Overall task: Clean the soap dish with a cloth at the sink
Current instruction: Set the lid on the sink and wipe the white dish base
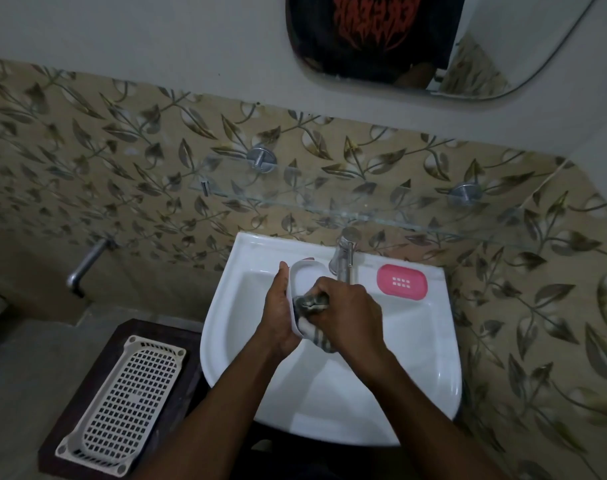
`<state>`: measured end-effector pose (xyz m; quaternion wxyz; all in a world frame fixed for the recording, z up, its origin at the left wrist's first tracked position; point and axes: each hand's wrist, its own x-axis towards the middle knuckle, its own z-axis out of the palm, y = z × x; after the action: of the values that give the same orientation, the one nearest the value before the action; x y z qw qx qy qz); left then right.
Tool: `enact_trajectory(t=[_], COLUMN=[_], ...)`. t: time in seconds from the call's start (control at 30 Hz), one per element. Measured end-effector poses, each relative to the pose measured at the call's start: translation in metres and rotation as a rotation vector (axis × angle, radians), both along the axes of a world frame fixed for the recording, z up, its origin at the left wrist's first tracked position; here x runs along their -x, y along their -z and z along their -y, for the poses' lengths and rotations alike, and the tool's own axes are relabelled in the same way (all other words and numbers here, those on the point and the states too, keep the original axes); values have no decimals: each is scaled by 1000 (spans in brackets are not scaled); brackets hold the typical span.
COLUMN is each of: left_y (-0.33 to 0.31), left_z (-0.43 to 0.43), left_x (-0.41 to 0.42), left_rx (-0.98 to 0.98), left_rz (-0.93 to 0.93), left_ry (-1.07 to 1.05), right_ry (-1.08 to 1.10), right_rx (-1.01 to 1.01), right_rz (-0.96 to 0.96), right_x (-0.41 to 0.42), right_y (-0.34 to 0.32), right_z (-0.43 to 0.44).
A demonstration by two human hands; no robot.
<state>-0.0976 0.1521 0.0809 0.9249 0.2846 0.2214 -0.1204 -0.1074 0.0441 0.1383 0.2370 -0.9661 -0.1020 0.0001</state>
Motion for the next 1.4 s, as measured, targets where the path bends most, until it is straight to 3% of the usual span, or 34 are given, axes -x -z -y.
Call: enact_trajectory(t=[0.1,0.17,0.3,0.4,0.5,0.57,0.67,0.73,0.83,0.9,0.97,1.07,1.13,1.27,1.33,1.4], left_y=[-6,-11,-8,-3,-7,-11,-10,-3,-4,-10,-13,-4,-3,1,-6,-11], left_z=[8,17,13,5,11,15,10,6,11,15,15,11,13,19,19,19], left_x=[2,4,4,4,2,1,2,0,-3,-6,-7,-6,-4,-7,-4,0], left_rx=[-120,-170,25,-61,-220,-259,-162,-123,-218,-287,-287,-389,-372,-433,-574,-749], left_rz=[26,43,5,-23,-40,-25,-41,-27,0,-40,-51,8,-6,-62,60,194], left_ry=[84,106,9,16,101,126,12,-41,8,45,46,-22,17,125,60,18], right_ry=[143,211,93,22,146,167,67,-25,-5,31,48,-9,-89,-155,-198,-219], right_rx=[39,-42,-206,-54,48,15,-104,-69,149,187,119,-117,-17,299,358,329], right_rz=[126,208,43,-46,61,109,-53,-140,-22,67,55,-167,-197,120,226,152], right_x=[-10,-13,-1,0,-6,-3,6,6,-4,-5,3,12,4,-13,-4,9], right_y=[-1,-3,0,3,1,3,8,6,-2,-4,-2,6,6,-3,1,8], right_z=[9,0,-12,8,17,8,1,11,25,22,14,16,26,36,31,25])
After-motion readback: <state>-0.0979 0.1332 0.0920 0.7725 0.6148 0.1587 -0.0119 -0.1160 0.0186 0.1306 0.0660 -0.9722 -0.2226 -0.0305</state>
